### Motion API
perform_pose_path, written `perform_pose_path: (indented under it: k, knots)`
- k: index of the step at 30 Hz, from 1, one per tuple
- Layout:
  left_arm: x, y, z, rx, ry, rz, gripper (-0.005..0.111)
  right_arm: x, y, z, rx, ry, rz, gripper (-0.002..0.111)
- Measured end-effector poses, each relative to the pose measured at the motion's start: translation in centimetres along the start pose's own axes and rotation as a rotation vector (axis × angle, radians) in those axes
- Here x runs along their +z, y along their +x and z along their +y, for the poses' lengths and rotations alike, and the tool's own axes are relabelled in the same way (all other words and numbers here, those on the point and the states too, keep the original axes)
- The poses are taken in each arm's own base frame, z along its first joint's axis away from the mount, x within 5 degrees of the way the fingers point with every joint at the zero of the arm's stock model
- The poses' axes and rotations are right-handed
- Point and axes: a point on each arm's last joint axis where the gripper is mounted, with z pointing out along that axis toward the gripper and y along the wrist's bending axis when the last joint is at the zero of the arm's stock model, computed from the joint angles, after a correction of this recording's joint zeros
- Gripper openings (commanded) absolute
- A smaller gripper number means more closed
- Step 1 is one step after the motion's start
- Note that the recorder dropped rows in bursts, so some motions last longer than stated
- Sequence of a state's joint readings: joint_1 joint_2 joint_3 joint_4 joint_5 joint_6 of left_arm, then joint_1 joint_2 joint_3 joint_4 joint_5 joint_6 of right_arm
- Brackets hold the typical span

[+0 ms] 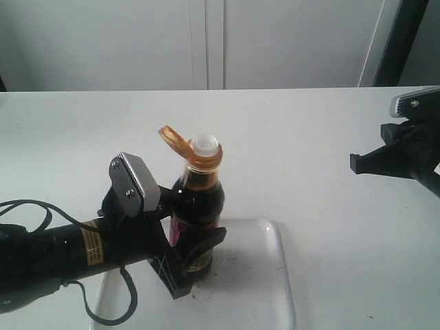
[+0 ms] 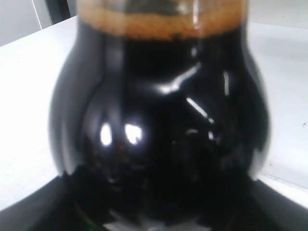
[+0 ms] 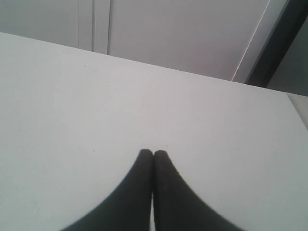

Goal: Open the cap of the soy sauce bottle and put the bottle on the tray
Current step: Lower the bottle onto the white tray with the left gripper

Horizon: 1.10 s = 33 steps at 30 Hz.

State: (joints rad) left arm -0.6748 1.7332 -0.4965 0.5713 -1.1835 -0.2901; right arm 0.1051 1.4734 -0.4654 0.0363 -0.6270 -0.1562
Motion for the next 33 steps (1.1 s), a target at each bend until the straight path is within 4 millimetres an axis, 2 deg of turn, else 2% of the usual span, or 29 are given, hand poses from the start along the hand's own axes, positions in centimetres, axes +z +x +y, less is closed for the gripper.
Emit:
perform_pose_path:
  k: [5, 7, 15, 21, 25, 28, 33]
  knots:
    - [0.06, 0.02, -0.01, 0.0, 0.004, -0.001, 0.001, 0.0, 0.04, 0.01, 0.0, -0.001, 0.005, 0.0]
    - [0.06, 0.02, -0.01, 0.0, 0.003, -0.001, 0.006, 0.0, 0.05, 0.01, 0.0, -0.001, 0.005, 0.0]
    - [0.06, 0.02, -0.01, -0.006, 0.004, -0.001, 0.044, 0.0, 0.06, 0.01, 0.0, -0.001, 0.007, 0.0]
    - [0.06, 0.02, 0.0, -0.007, 0.002, -0.001, 0.079, 0.0, 0.06, 0.01, 0.0, -0.001, 0.007, 0.0]
    - [0.06, -0.11, -0.04, -0.012, 0.008, -0.015, 0.094, 0.0, 0.06, 0.01, 0.0, -0.001, 0.007, 0.0]
    - [0.06, -0.16, -0.04, -0.015, 0.007, -0.02, 0.098, 0.0, 0.06, 0.01, 0.0, -0.001, 0.007, 0.0]
    - [0.06, -0.17, -0.04, -0.012, 0.007, -0.022, 0.098, 0.0, 0.06, 0.01, 0.0, -0.001, 0.007, 0.0]
